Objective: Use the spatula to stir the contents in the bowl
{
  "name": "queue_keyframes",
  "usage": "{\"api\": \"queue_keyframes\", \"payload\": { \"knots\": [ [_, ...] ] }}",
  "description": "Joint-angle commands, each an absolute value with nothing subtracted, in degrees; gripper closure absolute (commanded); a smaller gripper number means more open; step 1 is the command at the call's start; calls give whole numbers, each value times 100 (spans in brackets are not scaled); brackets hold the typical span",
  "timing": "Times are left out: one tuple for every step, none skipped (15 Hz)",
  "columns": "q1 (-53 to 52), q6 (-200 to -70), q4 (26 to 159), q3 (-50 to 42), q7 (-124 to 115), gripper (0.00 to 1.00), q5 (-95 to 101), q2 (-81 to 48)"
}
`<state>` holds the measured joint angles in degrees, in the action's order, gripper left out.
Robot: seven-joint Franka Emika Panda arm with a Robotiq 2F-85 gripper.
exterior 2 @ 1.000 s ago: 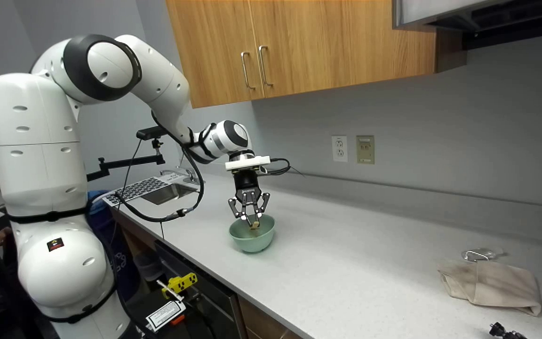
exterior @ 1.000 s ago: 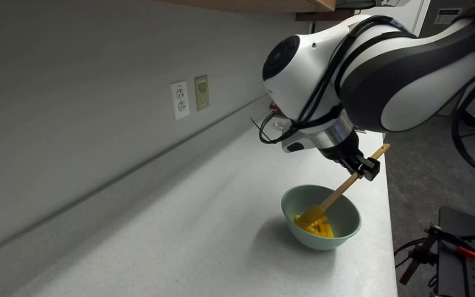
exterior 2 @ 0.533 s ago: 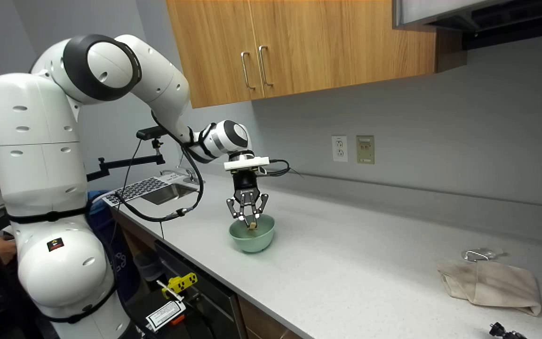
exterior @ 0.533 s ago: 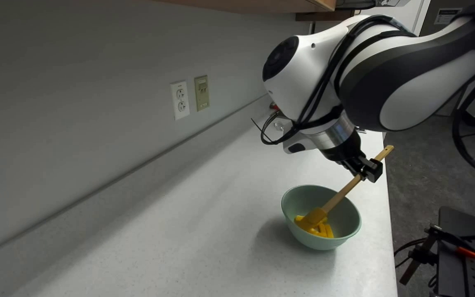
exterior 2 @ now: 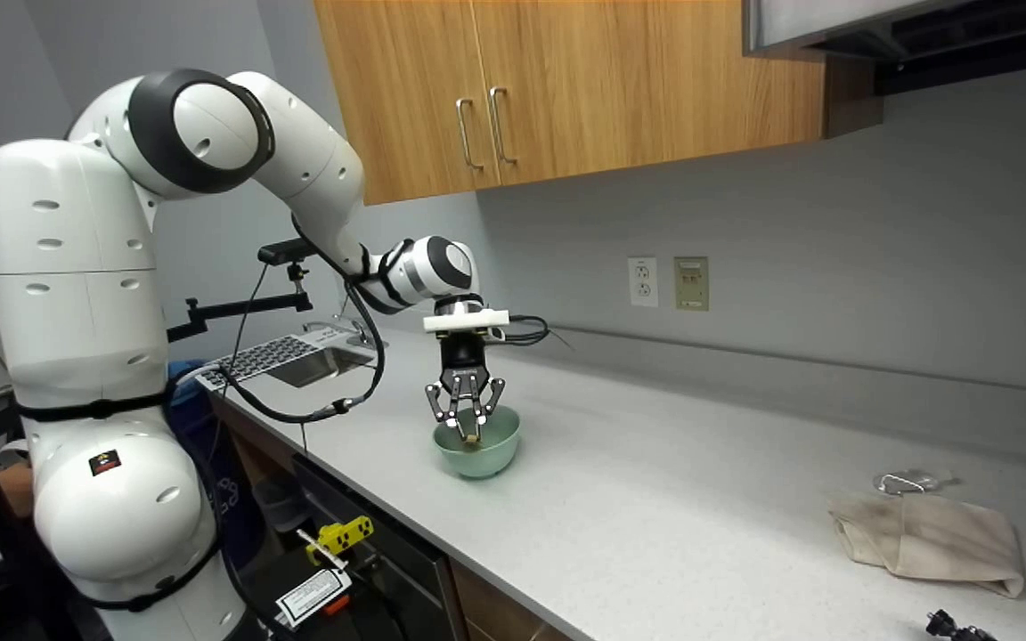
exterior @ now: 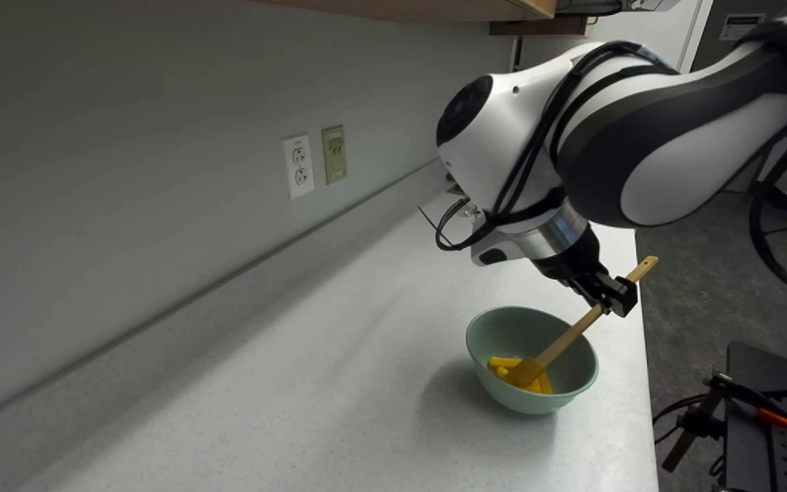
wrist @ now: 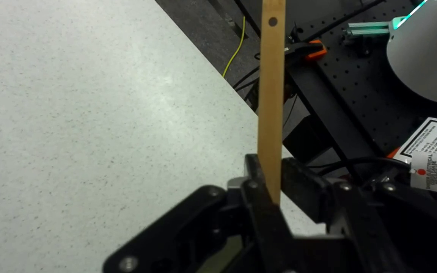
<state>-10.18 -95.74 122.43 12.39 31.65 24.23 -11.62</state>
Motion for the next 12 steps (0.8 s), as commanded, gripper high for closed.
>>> {"api": "queue_keyframes", "payload": {
  "knots": [
    [-931, -10061, 12422, 1130, 3050, 94, 2616, -1576],
    [-933, -10126, 12433, 1102, 2976, 94, 2715, -1692],
    [-929, -10202, 12433, 1072, 2937, 94, 2778, -1788],
    [-927, -10267, 12425, 1047, 2899, 94, 2842, -1862],
    [-913, -10337, 12391, 1021, 2861, 94, 2863, -1922],
    [-898, -10366, 12349, 1005, 2858, 94, 2848, -1969],
    [-892, -10412, 12310, 976, 2830, 94, 2883, -1982],
    [-887, -10431, 12260, 952, 2815, 94, 2894, -1995],
    [-896, -10395, 12168, 933, 2811, 94, 2904, -2002],
    [-888, -10389, 12128, 905, 2818, 94, 2938, -1982],
    [-889, -10363, 12055, 888, 2826, 94, 2966, -1965],
    [-890, -10345, 11993, 875, 2830, 94, 3000, -1953]
  ]
}}
